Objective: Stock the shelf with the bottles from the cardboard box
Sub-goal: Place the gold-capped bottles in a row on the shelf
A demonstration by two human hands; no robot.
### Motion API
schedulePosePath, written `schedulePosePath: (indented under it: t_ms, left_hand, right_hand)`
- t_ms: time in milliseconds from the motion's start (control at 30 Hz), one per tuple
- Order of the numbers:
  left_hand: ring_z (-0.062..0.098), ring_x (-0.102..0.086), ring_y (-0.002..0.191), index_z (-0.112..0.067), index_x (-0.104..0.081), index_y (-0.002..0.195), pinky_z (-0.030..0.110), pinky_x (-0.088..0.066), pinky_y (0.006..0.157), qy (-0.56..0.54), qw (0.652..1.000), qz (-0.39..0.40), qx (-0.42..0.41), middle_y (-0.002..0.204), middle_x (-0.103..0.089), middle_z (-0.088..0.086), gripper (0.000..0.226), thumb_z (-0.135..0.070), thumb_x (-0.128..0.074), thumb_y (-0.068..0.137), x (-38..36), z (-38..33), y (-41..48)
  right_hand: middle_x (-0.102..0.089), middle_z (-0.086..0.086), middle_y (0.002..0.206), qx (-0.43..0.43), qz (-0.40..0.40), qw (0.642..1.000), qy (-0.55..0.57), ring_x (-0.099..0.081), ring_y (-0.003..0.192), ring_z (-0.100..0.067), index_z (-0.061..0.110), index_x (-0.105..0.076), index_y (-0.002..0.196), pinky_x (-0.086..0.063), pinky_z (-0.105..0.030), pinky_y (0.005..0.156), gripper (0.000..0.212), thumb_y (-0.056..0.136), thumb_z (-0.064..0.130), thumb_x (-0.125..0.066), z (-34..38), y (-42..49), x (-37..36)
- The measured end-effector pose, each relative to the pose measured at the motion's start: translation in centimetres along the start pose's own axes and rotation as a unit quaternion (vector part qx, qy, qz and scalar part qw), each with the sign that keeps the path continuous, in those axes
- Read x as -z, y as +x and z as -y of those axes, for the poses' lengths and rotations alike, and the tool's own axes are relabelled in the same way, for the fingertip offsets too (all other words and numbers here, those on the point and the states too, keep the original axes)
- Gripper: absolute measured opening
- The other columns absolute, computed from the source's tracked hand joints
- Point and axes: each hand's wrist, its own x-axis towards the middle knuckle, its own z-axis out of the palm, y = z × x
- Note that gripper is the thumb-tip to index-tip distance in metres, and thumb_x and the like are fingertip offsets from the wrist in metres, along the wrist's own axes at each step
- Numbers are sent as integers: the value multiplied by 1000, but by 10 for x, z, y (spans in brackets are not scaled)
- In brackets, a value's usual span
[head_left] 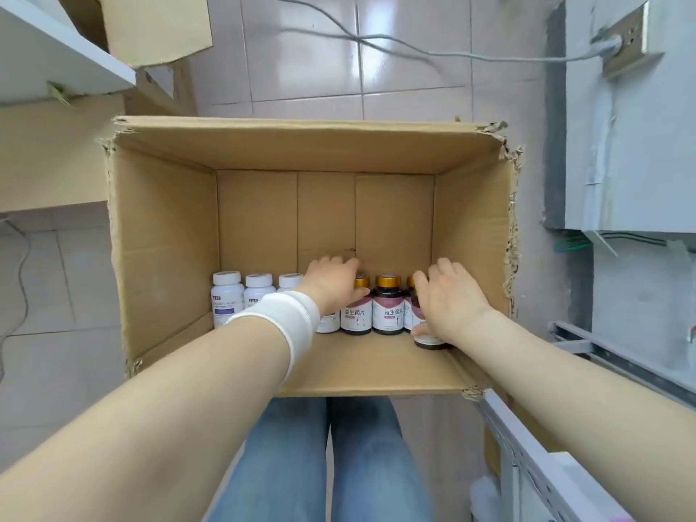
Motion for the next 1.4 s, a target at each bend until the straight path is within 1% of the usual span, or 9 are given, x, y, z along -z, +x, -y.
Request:
schedulePosePath:
  t_ms: [167, 367, 633, 800, 900, 1033, 1133, 1267, 1400]
  left_hand:
    - [33, -41, 123, -19, -44, 134, 39, -33, 100, -30, 999, 11, 29, 132, -49, 14, 51, -49, -45, 93, 1, -4, 6]
    - [29, -42, 117, -20, -53, 125, 32, -34, 95, -126, 991, -53, 12, 122, -51, 12, 45, -45, -58, 88, 4, -1, -13]
    - [14, -55, 98, -17, -59, 116, 19, -44, 83, -369, 911, -182, -4, 108, -51, 0, 41, -29, -73, 79, 36, 2, -92]
    - [8, -58, 91, -20, -61, 109, 19, -47, 79, -470, 854, -222, -17, 102, -61, -6, 38, -33, -76, 76, 79, -14, -164]
    - [6, -60, 90, -24, -62, 102, 14, -46, 70, -520, 825, -214, -65, 98, -64, -8, 24, -31, -71, 81, 106, -26, -208]
    - [11, -63, 90, -26, -59, 94, 20, -48, 70, -552, 802, -183, -140, 99, -65, -1, 14, -30, -68, 84, 133, -37, -259]
    - [12, -62, 88, -22, -55, 98, 20, -47, 67, -560, 791, -154, -195, 97, -64, 1, 17, -31, -64, 86, 142, -44, -296]
    - [13, -64, 86, -20, -54, 103, 24, -47, 66, -536, 799, -104, -251, 92, -65, -1, 21, -36, -58, 89, 145, -56, -349]
    - [11, -67, 83, -17, -53, 97, 27, -53, 73, -473, 816, -34, -330, 89, -69, -3, 21, -37, -48, 94, 136, -80, -406]
  right_hand:
    - [-36, -17, 130, -25, 55, 978, 198, -50, 111, -33, 9, -32, 132, -43, -36, 88, 72, 78, 32, -73, 2, 3, 6]
    - [-35, -14, 127, -61, 36, 918, 391, -45, 115, -32, 22, -34, 136, -44, -37, 94, 68, 79, 19, -72, 2, -8, 1]
    - [-50, -6, 130, -100, -53, 798, 591, -50, 118, -23, 30, -37, 136, -40, -28, 94, 73, 77, 9, -74, 5, -69, 21]
    - [-47, -3, 138, -136, -99, 682, 711, -49, 120, -18, 22, -32, 139, -40, -27, 97, 83, 71, 5, -78, 14, -141, 51]
    - [-55, -7, 131, -146, -140, 595, 778, -55, 110, -18, 14, -43, 132, -46, -24, 87, 69, 73, 2, -76, 26, -191, 66]
    - [-60, -9, 118, -143, -233, 452, 849, -59, 98, -17, 26, -49, 114, -51, -15, 66, 52, 76, -4, -70, 64, -253, 83]
    - [-61, -7, 113, -148, -294, 324, 887, -59, 96, -16, 23, -46, 120, -53, -30, 82, 54, 79, -8, -64, 108, -286, 85]
    - [-62, -5, 107, -157, -349, 207, 900, -58, 101, -25, 14, -37, 137, -40, -52, 102, 64, 81, -8, -60, 158, -319, 80]
    - [-63, -4, 96, -162, -423, 151, 879, -59, 90, -21, 16, -49, 120, -43, -48, 95, 43, 84, -5, -58, 193, -369, 73]
